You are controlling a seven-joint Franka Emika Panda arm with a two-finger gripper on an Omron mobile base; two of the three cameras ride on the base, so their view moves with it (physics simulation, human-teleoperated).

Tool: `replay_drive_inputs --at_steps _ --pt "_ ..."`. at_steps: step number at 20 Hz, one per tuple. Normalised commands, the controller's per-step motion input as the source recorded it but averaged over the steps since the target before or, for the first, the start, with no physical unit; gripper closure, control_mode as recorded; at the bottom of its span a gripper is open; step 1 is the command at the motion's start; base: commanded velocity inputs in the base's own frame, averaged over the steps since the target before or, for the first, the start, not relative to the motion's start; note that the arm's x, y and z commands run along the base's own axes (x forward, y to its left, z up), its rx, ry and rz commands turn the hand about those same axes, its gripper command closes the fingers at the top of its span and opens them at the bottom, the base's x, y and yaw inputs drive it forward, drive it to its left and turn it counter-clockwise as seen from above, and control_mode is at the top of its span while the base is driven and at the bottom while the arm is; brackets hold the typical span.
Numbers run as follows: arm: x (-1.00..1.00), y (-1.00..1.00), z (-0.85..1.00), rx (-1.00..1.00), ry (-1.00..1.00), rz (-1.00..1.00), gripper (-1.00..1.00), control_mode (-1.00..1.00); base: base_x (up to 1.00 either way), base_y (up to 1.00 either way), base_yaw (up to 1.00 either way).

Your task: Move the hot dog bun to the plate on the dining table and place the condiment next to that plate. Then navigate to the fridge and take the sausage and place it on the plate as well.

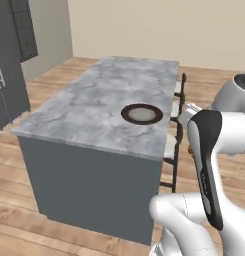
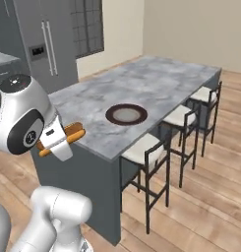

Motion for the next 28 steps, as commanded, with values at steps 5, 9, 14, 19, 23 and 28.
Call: replay_drive_inputs --at_steps 5,9,14,19,23,28 --pt "0.0 0.0 0.0 0.0 0.0 0.0 1.0 1.0 0.0 -0.87 0.46" --pt "0.0 0.0 0.0 0.0 0.0 0.0 1.0 1.0 0.03 -0.88 0.46" --pt "0.0 0.0 0.0 0.0 0.0 0.0 1.0 1.0 0.2 -0.83 0.48" --pt "0.0 0.0 0.0 0.0 0.0 0.0 1.0 1.0 0.28 -0.79 0.49" --pt "0.0 0.0 0.0 0.0 0.0 0.0 1.0 1.0 0.2 -0.87 0.45" --pt "0.0 0.0 0.0 0.0 0.0 0.0 1.0 1.0 0.15 -0.89 0.43"
